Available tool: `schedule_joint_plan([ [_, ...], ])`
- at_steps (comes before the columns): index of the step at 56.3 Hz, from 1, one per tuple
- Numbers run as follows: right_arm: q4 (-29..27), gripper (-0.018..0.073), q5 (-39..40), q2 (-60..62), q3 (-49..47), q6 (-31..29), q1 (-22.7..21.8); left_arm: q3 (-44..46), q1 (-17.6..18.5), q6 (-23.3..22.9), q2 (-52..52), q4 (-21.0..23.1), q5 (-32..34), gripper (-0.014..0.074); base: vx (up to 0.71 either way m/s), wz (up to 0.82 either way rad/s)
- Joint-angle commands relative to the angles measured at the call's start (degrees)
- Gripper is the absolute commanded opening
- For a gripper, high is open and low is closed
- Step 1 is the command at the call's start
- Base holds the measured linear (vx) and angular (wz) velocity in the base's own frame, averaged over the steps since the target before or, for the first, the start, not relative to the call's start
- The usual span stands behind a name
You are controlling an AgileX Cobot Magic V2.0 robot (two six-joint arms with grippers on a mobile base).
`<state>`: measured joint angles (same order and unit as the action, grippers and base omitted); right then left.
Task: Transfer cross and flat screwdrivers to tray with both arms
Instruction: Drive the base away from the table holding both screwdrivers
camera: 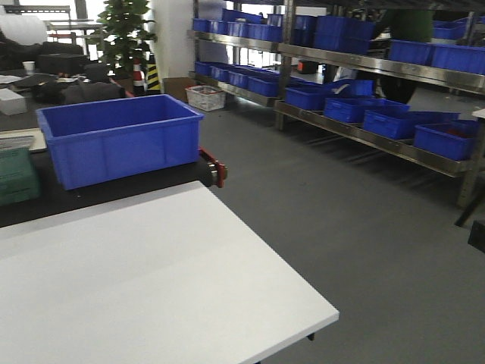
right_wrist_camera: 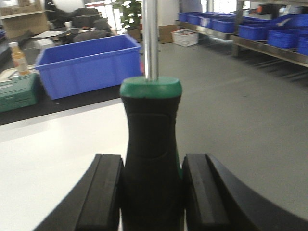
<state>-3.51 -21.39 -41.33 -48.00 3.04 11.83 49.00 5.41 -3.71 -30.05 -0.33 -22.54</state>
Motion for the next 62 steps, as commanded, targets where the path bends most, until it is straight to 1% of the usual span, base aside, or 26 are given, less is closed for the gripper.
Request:
schedule_joint_plan([
  [1, 0.1, -0.0009, 5.3, 0.2, -1.9, -0.1, 0.0, 1.7, -0.1, -0.3, -0.3, 0.3, 5.7, -0.0001, -0.13, -0.51],
  [35, 0.1, -0.0009, 5.3, 0.2, -1.9, -0.1, 0.0, 1.7, -0.1, -0.3, -0.3, 0.3, 5.7, -0.0001, -0.08, -0.44],
  [49, 0.1, -0.0009, 5.3, 0.2, -1.9, -0.1, 0.0, 1.7, -0.1, -0.3, -0.3, 0.3, 5.7, -0.0001, 0.03, -0.47],
  [62, 0.1, -0.0009, 5.2, 0.3, -1.9, -0.1, 0.0, 1.7, -0.1, -0.3, -0.3, 0.3, 5.7, -0.0001, 0.12, -0.64],
])
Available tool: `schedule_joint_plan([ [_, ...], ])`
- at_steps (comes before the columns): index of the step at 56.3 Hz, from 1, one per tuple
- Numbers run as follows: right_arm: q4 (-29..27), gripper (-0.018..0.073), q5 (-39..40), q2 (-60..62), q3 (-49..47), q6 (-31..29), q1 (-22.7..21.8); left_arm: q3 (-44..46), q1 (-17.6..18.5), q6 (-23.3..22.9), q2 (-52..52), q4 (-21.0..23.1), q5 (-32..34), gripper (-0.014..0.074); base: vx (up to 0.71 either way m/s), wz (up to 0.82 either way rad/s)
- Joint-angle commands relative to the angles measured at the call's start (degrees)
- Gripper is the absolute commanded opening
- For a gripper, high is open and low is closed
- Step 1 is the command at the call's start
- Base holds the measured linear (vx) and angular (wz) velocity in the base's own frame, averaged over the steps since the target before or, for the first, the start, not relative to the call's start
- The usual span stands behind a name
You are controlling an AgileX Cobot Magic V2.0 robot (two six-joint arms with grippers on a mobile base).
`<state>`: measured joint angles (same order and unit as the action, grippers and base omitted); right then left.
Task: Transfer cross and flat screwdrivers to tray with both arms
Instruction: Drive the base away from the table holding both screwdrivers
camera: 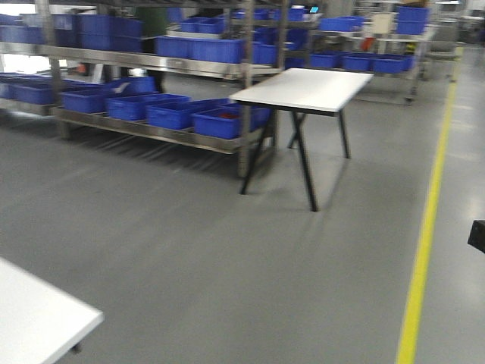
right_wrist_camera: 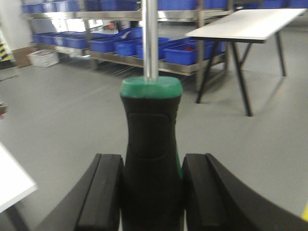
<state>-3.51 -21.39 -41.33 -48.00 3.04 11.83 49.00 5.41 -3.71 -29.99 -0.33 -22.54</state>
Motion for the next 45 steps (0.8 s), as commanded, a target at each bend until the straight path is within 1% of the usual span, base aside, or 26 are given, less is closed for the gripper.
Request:
schedule_joint_plan([
  [1, 0.1, -0.0009, 5.2, 0.3, -1.9, -0.1, 0.0, 1.7, -0.1, -0.3, -0.3, 0.3, 5.7, -0.0001, 0.16, -0.69],
  [27, 0.1, -0.0009, 5.2, 0.4, -1.9, -0.1, 0.0, 1.7, -0.1, -0.3, -0.3, 0.3, 5.5, -0.0001, 0.21, -0.65],
  [37, 0.1, -0.0009, 5.2, 0.4, -1.9, -0.1, 0.0, 1.7, -0.1, -0.3, -0.3, 0.3, 5.5, -0.0001, 0.25, -0.41],
  [45, 0.1, -0.0009, 5.2, 0.4, -1.9, -0.1, 0.0, 1.7, -0.1, -0.3, -0.3, 0.3, 5.5, -0.0001, 0.28, -0.24],
])
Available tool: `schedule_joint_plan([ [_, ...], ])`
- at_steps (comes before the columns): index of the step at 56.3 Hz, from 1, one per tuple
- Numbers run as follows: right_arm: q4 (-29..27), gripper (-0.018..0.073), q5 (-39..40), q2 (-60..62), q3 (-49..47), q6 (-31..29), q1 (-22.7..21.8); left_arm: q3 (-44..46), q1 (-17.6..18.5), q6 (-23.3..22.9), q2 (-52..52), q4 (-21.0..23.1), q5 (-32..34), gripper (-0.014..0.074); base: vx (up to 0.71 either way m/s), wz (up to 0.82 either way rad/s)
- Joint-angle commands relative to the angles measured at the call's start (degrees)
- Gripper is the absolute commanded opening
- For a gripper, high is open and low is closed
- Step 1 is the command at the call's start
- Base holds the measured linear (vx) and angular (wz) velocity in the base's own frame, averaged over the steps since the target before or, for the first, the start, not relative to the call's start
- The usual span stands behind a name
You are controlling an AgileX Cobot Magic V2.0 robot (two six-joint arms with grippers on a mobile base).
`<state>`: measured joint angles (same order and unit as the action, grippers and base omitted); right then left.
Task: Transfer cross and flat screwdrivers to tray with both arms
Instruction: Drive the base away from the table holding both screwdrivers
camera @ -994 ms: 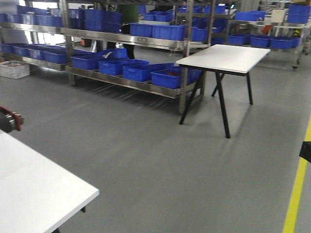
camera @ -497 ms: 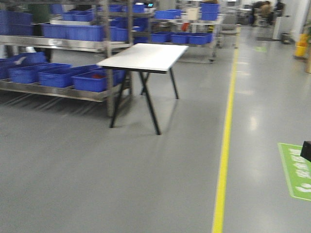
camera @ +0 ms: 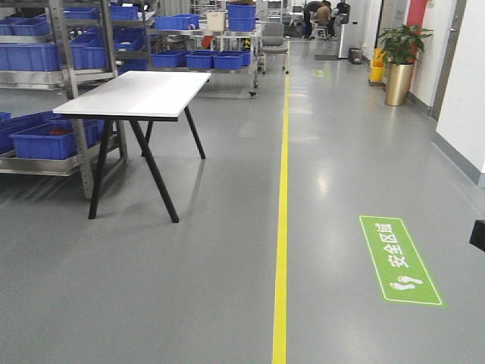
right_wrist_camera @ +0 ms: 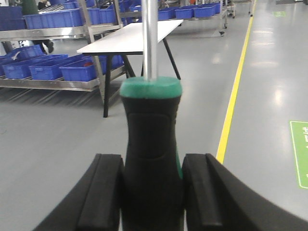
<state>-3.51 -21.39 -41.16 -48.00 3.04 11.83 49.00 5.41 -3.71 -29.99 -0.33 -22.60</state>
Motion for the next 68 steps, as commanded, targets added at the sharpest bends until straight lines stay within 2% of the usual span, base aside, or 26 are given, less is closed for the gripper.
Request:
schedule_joint_plan([
  [1, 0.1, -0.0009, 5.2, 0.2, -1.9, -0.1, 0.0, 1.7, -0.1, -0.3, -0.3, 0.3, 5.5, -0.0001, 0.3, -0.16],
  [28, 0.1, -0.0009, 5.2, 0.2, -1.9, -0.1, 0.0, 1.7, -0.1, -0.3, -0.3, 0.3, 5.5, 0.0, 0.37, 0.05],
  [68, 0.1, -0.0009, 5.2, 0.2, -1.9, -0.1, 0.0, 1.7, -0.1, -0.3, -0.4, 0.3, 5.5, -0.0001, 0.45, 0.24],
])
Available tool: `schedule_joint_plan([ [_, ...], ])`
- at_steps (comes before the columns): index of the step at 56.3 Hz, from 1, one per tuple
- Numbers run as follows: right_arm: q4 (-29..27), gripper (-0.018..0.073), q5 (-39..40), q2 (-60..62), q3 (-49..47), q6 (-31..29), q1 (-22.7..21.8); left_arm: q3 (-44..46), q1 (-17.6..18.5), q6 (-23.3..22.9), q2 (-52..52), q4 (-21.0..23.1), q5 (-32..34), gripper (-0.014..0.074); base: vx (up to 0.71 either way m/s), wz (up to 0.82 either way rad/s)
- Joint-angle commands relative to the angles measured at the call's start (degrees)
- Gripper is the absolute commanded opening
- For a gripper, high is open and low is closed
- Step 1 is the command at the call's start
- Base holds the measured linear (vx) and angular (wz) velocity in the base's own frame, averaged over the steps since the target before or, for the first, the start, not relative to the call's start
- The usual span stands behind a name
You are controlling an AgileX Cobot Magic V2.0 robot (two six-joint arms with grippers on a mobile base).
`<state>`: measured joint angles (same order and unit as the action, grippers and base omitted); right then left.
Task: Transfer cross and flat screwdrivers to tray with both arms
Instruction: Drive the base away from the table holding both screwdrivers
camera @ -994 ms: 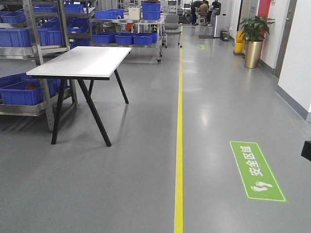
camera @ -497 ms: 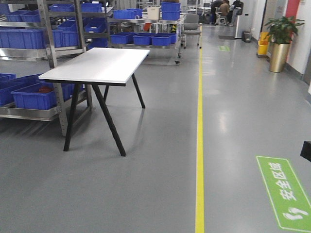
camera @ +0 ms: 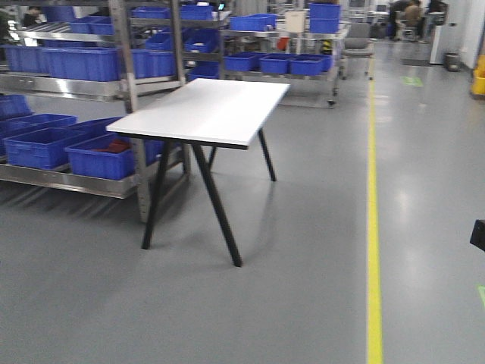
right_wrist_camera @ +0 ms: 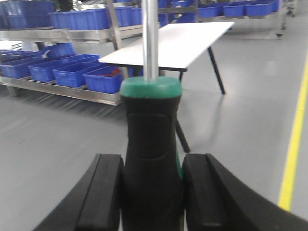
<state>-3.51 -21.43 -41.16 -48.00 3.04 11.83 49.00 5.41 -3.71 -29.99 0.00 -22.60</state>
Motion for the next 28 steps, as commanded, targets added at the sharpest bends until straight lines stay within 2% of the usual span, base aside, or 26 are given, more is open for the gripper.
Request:
schedule_joint_plan([
  [1, 0.1, -0.0009, 5.3, 0.2, -1.9, -0.1, 0.0, 1.7, -0.1, -0.3, -0.4, 0.0, 5.5, -0.0001, 0.49, 0.44],
  [28, 0.1, -0.0009, 5.1, 0.2, -1.9, -0.1, 0.0, 1.7, -0.1, -0.3, -0.3, 0.0, 5.5, -0.0001, 0.51, 0.58],
])
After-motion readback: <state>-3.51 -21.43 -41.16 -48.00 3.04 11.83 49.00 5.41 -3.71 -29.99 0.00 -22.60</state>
